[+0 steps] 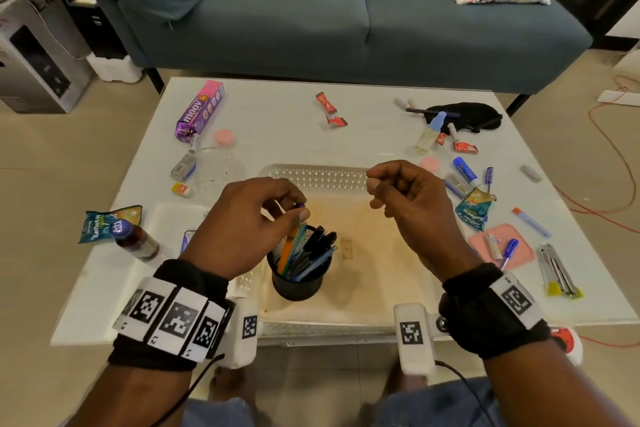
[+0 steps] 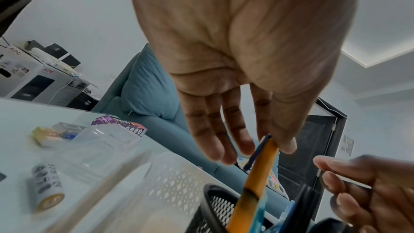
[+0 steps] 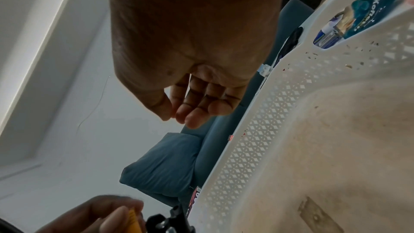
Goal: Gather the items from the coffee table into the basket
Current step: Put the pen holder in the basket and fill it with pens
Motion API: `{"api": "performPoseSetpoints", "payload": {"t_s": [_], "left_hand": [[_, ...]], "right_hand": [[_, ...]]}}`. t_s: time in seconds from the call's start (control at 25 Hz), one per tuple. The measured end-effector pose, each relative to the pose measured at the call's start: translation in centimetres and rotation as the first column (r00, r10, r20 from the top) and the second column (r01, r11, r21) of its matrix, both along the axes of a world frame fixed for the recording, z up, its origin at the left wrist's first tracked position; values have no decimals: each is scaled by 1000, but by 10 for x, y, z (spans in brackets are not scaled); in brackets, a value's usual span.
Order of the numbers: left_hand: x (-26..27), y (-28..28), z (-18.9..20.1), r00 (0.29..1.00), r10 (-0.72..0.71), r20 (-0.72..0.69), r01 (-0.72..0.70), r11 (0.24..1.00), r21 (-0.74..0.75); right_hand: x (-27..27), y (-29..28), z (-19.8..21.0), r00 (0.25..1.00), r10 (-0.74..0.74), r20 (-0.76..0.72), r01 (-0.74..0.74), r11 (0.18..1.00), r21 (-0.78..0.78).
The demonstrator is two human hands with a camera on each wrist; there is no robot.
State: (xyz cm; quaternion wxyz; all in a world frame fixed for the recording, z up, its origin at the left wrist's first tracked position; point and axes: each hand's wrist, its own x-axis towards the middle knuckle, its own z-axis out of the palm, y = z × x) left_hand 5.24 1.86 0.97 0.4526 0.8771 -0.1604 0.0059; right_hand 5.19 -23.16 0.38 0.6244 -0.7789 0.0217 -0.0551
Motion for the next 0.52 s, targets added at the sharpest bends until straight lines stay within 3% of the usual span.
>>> {"api": "performPoseSetpoints", "payload": {"t_s": [0.16, 0.36, 0.44, 0.52], "left_hand": [[1, -1, -3, 999, 38, 4, -38, 999, -8], [4, -8, -9, 997, 60, -51, -61, 998, -7], [4, -10, -11, 995, 69, -78, -71, 997, -21], [5, -9, -12, 993, 79, -87, -81, 996, -20]], "right_hand": [[12, -17, 3, 1000, -14, -6, 14, 997, -81], [52, -78, 22, 979, -201, 22, 202, 967, -156], [85, -111, 28, 972, -223, 71, 233, 907, -352], [126, -146, 27, 965, -241, 99, 249, 743, -621]]}}
